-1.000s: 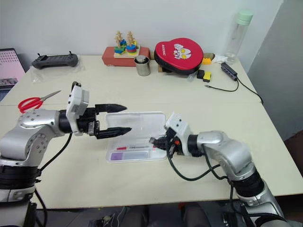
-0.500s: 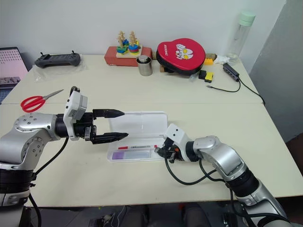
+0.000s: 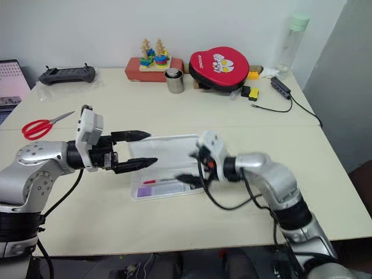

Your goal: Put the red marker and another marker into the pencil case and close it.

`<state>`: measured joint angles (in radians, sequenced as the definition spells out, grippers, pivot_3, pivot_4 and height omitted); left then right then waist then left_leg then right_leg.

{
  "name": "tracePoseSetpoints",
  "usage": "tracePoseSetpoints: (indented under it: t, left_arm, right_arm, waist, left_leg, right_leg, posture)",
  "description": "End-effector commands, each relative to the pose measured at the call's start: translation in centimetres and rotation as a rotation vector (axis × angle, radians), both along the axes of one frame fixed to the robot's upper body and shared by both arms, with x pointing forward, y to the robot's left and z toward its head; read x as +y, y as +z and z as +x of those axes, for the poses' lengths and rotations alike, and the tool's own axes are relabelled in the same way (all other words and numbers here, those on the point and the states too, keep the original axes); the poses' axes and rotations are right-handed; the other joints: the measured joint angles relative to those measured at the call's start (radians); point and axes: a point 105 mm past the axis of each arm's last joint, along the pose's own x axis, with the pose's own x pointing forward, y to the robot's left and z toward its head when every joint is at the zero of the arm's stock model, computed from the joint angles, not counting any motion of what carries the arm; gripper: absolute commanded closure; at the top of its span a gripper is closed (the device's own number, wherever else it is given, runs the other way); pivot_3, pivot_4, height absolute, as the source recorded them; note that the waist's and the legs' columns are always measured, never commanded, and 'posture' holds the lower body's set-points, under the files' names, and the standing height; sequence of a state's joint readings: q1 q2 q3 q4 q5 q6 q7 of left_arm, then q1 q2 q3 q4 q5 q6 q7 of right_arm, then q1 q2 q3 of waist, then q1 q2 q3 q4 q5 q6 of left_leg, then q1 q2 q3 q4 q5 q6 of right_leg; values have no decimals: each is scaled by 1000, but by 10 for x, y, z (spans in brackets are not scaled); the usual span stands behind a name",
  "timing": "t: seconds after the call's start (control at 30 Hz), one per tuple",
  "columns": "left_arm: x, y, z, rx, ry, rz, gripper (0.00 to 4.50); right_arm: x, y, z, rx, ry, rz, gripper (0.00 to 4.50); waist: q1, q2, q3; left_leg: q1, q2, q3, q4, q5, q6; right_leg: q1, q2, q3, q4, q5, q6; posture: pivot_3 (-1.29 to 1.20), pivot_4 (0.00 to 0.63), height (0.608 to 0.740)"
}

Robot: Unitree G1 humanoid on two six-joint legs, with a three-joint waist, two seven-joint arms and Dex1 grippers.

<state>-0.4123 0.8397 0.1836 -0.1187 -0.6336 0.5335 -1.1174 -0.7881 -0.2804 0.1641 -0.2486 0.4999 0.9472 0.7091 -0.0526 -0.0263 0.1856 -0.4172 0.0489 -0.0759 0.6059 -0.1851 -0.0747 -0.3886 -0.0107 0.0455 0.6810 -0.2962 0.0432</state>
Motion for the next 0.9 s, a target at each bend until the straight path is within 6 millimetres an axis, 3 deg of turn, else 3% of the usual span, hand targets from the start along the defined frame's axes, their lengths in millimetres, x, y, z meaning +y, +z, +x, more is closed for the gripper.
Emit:
tracePoseSetpoints:
  t: [0.03,0.2,0.43,0.57,0.9]
  left_arm:
    - [12,20,-3,-63,67,-49,0]
    - [25,28,-4,-81,145,-80,0]
    - [35,38,-15,-90,200,-142,0]
    - [35,37,-20,-83,208,-143,0]
    - [32,34,-27,-52,191,-120,0]
  right_arm:
    - [-8,26,45,1,-178,41,1310]
    - [-11,10,100,-20,-370,-125,2598]
    - [4,-16,114,-44,-327,-270,4412]
    - [10,-29,105,-43,-231,-317,4468]
    - [21,-38,43,-86,116,-373,4468]
  waist:
    - [-1,0,0]
    - [6,-1,0]
    - [-2,-1,0]
    - [-2,0,0]
    - [-1,0,0]
  left_leg:
    - [0,0,0,0,0,0]
    - [0,0,1,0,0,0]
    - [-1,-1,1,-3,0,0]
    - [-1,-1,1,-4,0,0]
    - [0,-1,0,-4,0,0]
  right_leg:
    - [0,0,0,0,0,0]
    - [0,0,0,-1,3,-5]
    - [-1,-1,1,-1,3,-6]
    - [-1,-1,0,-1,3,-6]
    - [-1,-1,-1,-1,3,-6]
  posture:
    - [0,150,740]
    - [0,150,740]
    - [0,150,740]
    - [0,150,740]
    - [0,150,740]
